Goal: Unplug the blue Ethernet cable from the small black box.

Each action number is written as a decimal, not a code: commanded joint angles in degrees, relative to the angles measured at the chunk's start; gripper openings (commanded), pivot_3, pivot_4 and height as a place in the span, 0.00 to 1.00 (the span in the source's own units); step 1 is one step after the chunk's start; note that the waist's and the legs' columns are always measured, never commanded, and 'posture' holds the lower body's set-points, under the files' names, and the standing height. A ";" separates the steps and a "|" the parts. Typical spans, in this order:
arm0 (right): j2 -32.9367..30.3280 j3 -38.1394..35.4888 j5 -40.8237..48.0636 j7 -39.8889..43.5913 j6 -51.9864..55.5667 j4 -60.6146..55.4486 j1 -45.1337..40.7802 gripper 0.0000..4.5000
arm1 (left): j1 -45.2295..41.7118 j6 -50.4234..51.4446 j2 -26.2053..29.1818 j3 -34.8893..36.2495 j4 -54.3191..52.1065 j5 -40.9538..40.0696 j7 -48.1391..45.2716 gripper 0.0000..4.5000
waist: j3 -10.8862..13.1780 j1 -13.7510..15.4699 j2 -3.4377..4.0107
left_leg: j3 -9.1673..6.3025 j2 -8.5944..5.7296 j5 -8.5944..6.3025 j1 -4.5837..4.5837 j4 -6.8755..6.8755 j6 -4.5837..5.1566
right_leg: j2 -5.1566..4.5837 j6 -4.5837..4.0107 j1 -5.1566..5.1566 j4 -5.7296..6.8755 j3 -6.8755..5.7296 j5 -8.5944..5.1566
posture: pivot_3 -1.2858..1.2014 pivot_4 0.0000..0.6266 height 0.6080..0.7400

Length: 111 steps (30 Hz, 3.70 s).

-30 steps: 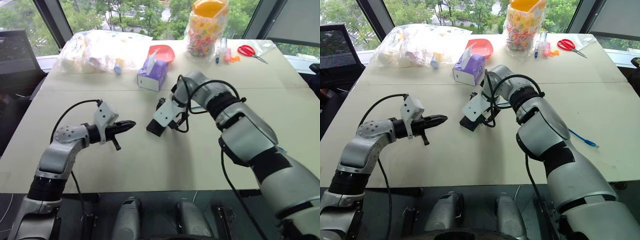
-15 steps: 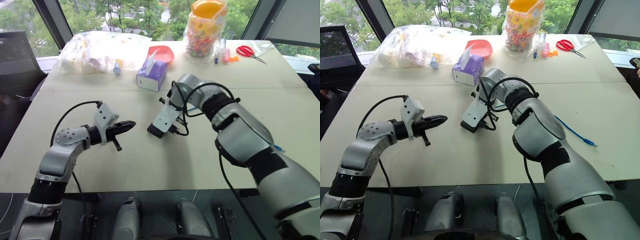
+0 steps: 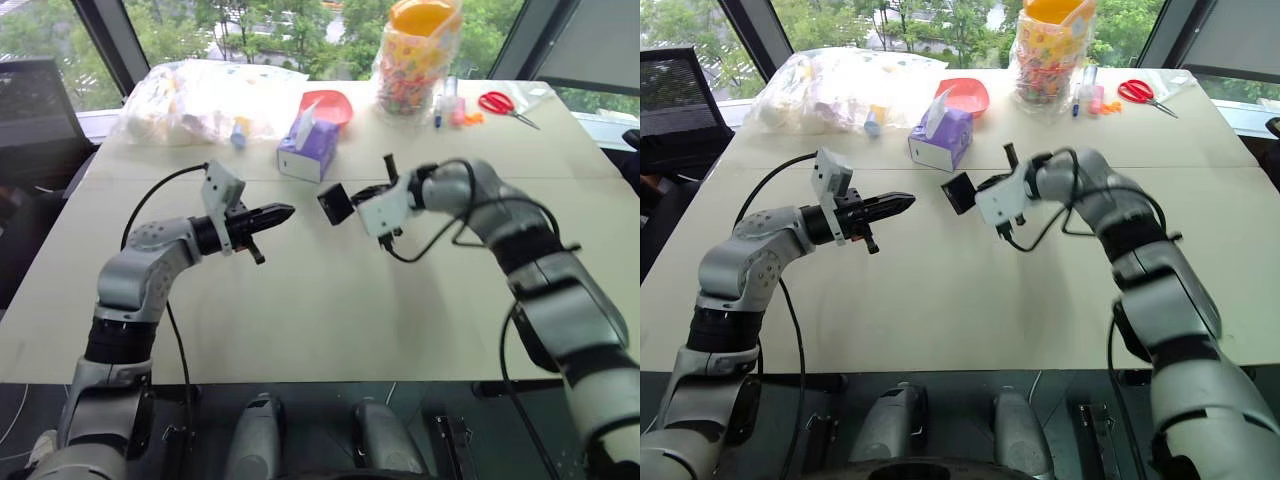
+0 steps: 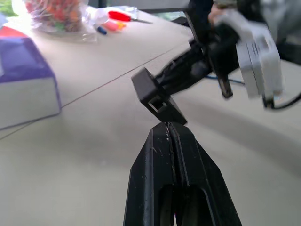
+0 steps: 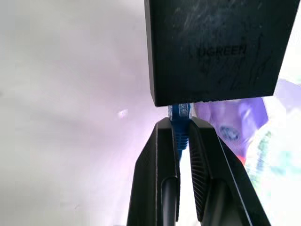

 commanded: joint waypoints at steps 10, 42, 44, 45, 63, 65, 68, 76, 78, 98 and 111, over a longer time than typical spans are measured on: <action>3.85 -8.55 -7.93 -12.77 21.69 -29.64 13.06 0.00 | -7.30 0.70 1.11 -3.92 4.89 0.05 -8.04 0.33 | 0.04 -1.01 0.02 | -0.04 -0.05 0.21 0.17 0.12 0.03 | 0.02 -0.01 0.14 0.28 0.04 0.01 | 0.52 0.24 0.96; 4.61 -5.59 -7.68 -6.43 28.02 -36.34 14.41 0.00 | -9.20 -8.51 -10.30 -4.09 9.28 5.32 -0.34 0.54 | 0.05 0.44 0.00 | -0.05 -0.07 0.21 0.10 0.11 0.04 | 0.02 -0.01 0.10 0.27 0.02 0.01 | 0.52 0.24 0.96; 4.65 -5.47 -7.70 -6.29 28.09 -36.73 14.30 0.00 | -9.28 -8.57 -10.52 -3.83 9.77 5.36 -0.01 0.54 | 0.05 0.44 0.00 | -0.05 -0.07 0.21 0.10 0.11 0.04 | 0.02 -0.01 0.10 0.27 0.02 0.01 | 0.52 0.24 0.96; 4.66 -5.43 -7.71 -6.22 28.14 -36.90 14.27 0.00 | -9.27 -8.61 -10.55 -3.78 9.94 5.41 0.02 0.54 | 0.05 0.45 0.00 | -0.05 -0.07 0.21 0.10 0.11 0.04 | 0.02 -0.01 0.10 0.27 0.02 0.01 | 0.52 0.24 0.96; 4.74 -4.98 -6.84 -4.64 28.52 -39.39 15.58 0.00 | -10.16 -8.84 -13.61 -2.44 13.59 4.91 1.63 0.11 | 0.05 0.48 -0.01 | -0.06 -0.08 0.21 0.10 0.11 0.04 | 0.02 -0.01 0.10 0.27 0.01 0.01 | 0.52 0.24 0.96; 4.85 -5.18 -4.42 -3.14 28.22 -39.69 15.92 0.00 | -10.29 -7.13 -13.04 -2.61 13.41 4.40 0.52 0.11 | 0.05 0.46 -0.01 | -0.06 -0.08 0.21 0.10 0.11 0.04 | 0.02 -0.01 0.10 0.27 0.01 0.01 | 0.52 0.24 0.96; 4.94 -5.75 0.13 -0.16 27.83 -39.99 15.86 0.19 | -10.33 -5.77 -11.89 -2.87 13.28 3.99 -1.62 0.11 | 0.05 0.41 -0.01 | -0.07 -0.07 0.21 0.10 0.10 0.04 | 0.02 -0.01 0.10 0.27 0.00 0.01 | 0.52 0.24 0.96; 1.08 -12.27 26.33 18.52 34.10 -40.30 13.77 0.86 | -12.50 -6.06 -4.77 -3.47 15.59 3.43 -14.91 0.11 | 0.06 0.48 -0.02 | -0.10 -0.07 0.21 0.10 0.11 0.04 | 0.03 -0.01 0.14 0.26 -0.03 0.01 | 0.52 0.24 0.96; -0.38 -15.04 34.53 24.06 38.93 -40.07 12.80 0.86 | -12.86 -6.41 -2.52 -4.34 16.06 3.70 -18.96 0.11 | 0.06 0.53 -0.02 | -0.09 -0.07 0.21 0.10 0.12 0.04 | 0.02 -0.01 0.15 0.26 -0.03 0.01 | 0.52 0.24 0.96; -0.96 -25.00 82.44 31.72 90.58 -35.86 2.85 0.86 | -15.16 -0.38 3.08 -3.69 12.59 -0.89 -30.99 0.11 | 0.07 0.49 -0.03 | -0.20 -0.05 0.20 0.03 0.09 0.06 | 0.02 -0.03 0.10 0.20 -0.11 0.00 | 0.52 0.24 0.96; -0.25 -22.10 83.42 29.45 89.48 -34.51 2.44 0.45 | -14.25 0.13 4.10 -4.28 10.97 -1.61 -30.81 0.11 | 0.07 0.47 -0.03 | -0.21 -0.05 0.20 -0.01 0.08 0.07 | 0.03 -0.02 0.06 0.20 -0.11 0.00 | 0.52 0.24 0.96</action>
